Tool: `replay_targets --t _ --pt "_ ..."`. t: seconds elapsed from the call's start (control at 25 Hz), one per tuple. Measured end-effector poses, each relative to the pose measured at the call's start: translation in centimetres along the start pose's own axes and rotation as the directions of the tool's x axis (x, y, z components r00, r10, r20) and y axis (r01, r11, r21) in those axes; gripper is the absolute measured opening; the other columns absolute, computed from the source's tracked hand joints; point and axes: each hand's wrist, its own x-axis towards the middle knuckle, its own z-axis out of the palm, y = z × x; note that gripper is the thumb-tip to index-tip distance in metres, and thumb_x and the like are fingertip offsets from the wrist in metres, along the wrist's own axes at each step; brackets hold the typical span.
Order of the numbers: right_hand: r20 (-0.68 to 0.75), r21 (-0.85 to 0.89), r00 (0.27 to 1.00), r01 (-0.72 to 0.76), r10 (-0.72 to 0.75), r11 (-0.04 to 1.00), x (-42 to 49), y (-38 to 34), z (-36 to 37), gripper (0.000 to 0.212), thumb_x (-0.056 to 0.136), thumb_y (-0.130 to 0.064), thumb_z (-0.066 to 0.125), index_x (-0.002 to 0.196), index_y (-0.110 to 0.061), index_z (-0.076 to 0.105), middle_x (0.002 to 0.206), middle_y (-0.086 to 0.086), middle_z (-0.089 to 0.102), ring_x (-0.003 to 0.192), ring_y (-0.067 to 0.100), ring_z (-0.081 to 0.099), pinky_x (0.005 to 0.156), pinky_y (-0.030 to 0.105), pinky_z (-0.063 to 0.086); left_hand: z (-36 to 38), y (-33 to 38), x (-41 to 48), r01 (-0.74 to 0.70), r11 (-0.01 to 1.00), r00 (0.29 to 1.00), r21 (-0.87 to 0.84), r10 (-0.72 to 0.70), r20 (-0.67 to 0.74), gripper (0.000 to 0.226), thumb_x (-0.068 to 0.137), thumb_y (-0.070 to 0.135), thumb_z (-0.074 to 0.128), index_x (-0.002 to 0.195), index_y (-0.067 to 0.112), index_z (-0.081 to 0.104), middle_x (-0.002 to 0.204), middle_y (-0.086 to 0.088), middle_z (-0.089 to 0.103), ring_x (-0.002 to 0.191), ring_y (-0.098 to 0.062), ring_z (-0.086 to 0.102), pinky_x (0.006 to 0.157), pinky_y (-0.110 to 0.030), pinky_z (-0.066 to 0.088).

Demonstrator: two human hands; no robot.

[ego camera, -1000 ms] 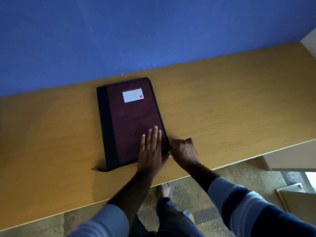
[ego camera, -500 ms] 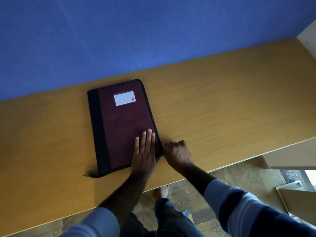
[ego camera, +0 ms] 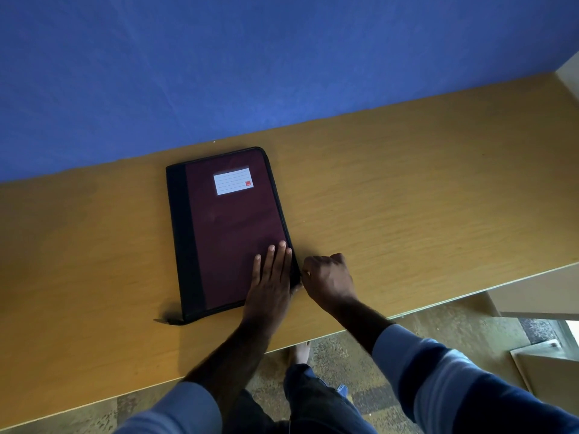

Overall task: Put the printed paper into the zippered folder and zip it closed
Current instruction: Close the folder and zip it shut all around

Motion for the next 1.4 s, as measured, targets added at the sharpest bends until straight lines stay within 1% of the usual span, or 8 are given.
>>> replay_targets --t 0.32,0.44,0.68,1.0,1.12,1.24,1.32,1.4 --pt "0.024 0.029 1.0 -0.013 0.012 0.999 3.4 0.1 -0.1 0.016 0.095 -0.021 0.051 0.082 -0.018 0.061 0.076 0.002 0.069 0.066 0.025 0.065 0.083 0.043 0.048 -0.2 0.1 0.1 -0.012 0.999 1.0 -0.051 0.012 0.005 0.079 0.099 0.049 0.047 0.157 0.003 0.02 0.165 -0.018 0.021 0.153 -0.035 0.022 0.123 -0.054 0.021" --pt "0.023 0.02 0.999 -0.025 0.024 0.999 4.8 0.0 0.0 0.012 0.093 -0.019 0.054 0.084 -0.017 0.062 0.078 0.003 0.071 0.068 0.027 0.066 0.084 0.042 0.047 -0.1 0.1 0.0 -0.011 0.999 1.0 -0.052 0.012 0.028 0.08 0.099 0.048 0.046 0.158 0.002 0.02 0.166 -0.018 0.019 0.153 -0.036 0.019 0.124 -0.054 0.019" --pt "0.027 -0.011 0.999 -0.029 0.03 1.0 8.0 0.2 0.3 0.014 0.094 -0.021 0.051 0.085 -0.016 0.061 0.08 0.006 0.071 0.07 0.029 0.067 0.084 0.042 0.044 -0.2 0.1 0.0 0.003 0.999 0.998 -0.037 -0.001 0.066 0.079 0.1 0.052 0.032 0.159 0.002 0.015 0.168 -0.017 0.01 0.155 -0.035 0.012 0.125 -0.052 0.013" --pt "0.032 -0.028 0.999 -0.024 0.025 0.999 13.2 0.2 0.1 0.01 0.093 -0.022 0.054 0.087 -0.016 0.06 0.085 0.009 0.072 0.075 0.031 0.068 0.087 0.043 0.042 0.3 0.2 0.0 0.015 1.0 0.998 -0.018 -0.014 0.053 0.082 0.1 0.055 0.034 0.16 0.005 0.008 0.169 -0.013 0.0 0.156 -0.032 0.005 0.126 -0.05 0.005" --pt "0.048 -0.028 0.999 -0.022 0.024 0.999 15.7 0.1 -0.2 0.008 0.092 -0.02 0.052 0.087 -0.016 0.057 0.084 0.01 0.072 0.074 0.032 0.067 0.086 0.042 0.041 0.3 0.2 -0.1 0.023 0.999 0.997 -0.035 -0.02 0.073 0.08 0.101 0.055 0.031 0.16 0.006 0.008 0.169 -0.012 0.0 0.156 -0.032 0.005 0.126 -0.05 0.009" --pt "0.067 -0.019 0.997 -0.044 0.046 0.999 18.3 -0.1 -0.3 0.01 0.094 -0.019 0.051 0.093 -0.015 0.06 0.089 0.011 0.073 0.079 0.033 0.068 0.087 0.043 0.041 0.0 0.1 0.0 0.018 0.999 0.996 -0.041 -0.014 0.088 0.081 0.1 0.055 0.035 0.16 0.005 0.013 0.169 -0.013 0.003 0.156 -0.033 0.008 0.125 -0.051 0.015" --pt "0.118 0.061 0.987 -0.117 0.109 0.991 19.9 -0.2 -0.4 0.012 0.093 -0.018 0.052 0.095 -0.015 0.063 0.091 0.011 0.073 0.082 0.034 0.067 0.079 0.04 0.045 -0.6 0.0 0.0 0.016 0.999 0.995 -0.043 -0.012 0.102 0.081 0.099 0.055 0.037 0.16 0.005 0.015 0.169 -0.013 0.005 0.155 -0.032 0.011 0.124 -0.05 0.019" --pt "0.213 0.205 0.955 -0.248 0.205 0.947 21.0 0.1 -0.8 0.01 0.091 -0.018 0.056 0.09 -0.018 0.065 0.088 0.007 0.072 0.08 0.031 0.067 0.066 0.034 0.049 -1.1 0.0 -0.1 -0.008 0.999 0.993 -0.048 0.014 0.114 0.081 0.1 0.058 0.035 0.159 0.004 0.019 0.168 -0.014 0.009 0.155 -0.032 0.014 0.124 -0.052 0.019"
